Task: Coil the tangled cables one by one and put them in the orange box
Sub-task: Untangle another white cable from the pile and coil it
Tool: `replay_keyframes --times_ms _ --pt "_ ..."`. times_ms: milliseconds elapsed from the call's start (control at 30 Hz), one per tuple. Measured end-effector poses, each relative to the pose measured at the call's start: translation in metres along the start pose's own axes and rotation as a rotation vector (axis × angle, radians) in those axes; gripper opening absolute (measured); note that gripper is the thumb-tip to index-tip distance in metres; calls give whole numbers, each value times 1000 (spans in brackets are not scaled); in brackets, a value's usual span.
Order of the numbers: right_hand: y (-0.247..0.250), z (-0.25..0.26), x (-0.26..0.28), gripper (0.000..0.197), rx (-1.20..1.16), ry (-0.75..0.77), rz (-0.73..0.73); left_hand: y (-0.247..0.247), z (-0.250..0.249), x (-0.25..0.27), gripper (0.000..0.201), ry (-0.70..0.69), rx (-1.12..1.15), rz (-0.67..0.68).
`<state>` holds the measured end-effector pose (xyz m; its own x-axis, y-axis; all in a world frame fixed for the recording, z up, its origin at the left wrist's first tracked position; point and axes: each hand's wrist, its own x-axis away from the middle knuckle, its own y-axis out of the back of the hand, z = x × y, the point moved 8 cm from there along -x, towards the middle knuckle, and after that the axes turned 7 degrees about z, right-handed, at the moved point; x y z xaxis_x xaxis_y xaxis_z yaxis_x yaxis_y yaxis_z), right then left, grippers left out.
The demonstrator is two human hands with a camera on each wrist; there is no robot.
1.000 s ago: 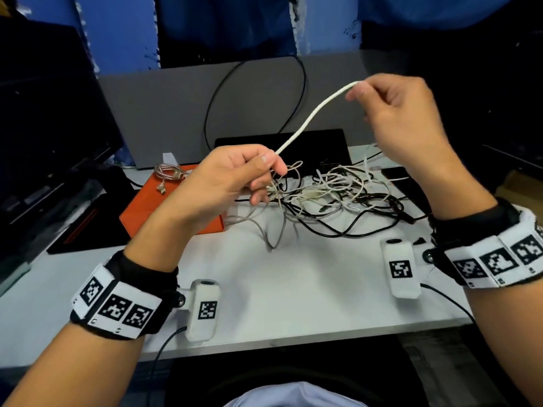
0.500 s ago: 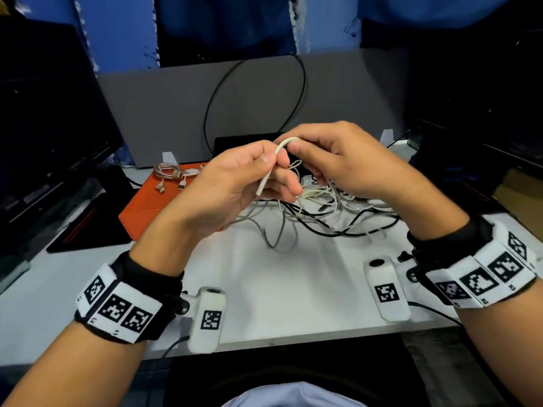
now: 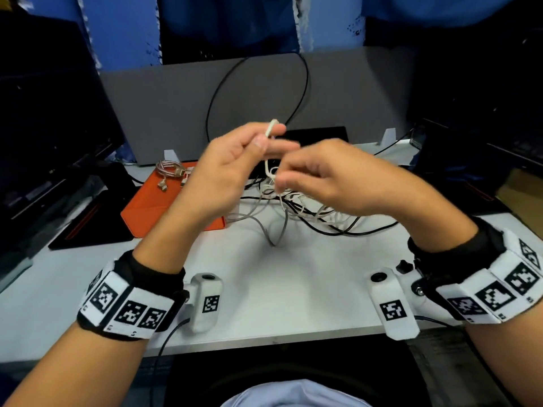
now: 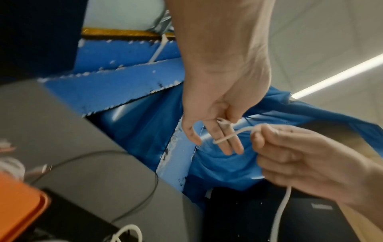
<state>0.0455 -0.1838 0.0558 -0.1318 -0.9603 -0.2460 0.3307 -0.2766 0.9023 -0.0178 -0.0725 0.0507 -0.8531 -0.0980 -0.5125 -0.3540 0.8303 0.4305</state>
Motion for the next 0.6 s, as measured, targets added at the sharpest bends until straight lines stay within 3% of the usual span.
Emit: replay_keyframes --times_ms 67,167,500,600 --pt "22 -3 5 25 -108 0 -201 -10 1 0 31 19 -21 113" --pt "34 -11 7 18 -248 18 -371 -17 5 4 31 81 242 183" --pt "22 -16 3 41 -224 -20 -181 -31 6 9 25 136 648 271" --pt "17 -8 3 38 -207 45 -104 -33 3 14 34 187 597 368"
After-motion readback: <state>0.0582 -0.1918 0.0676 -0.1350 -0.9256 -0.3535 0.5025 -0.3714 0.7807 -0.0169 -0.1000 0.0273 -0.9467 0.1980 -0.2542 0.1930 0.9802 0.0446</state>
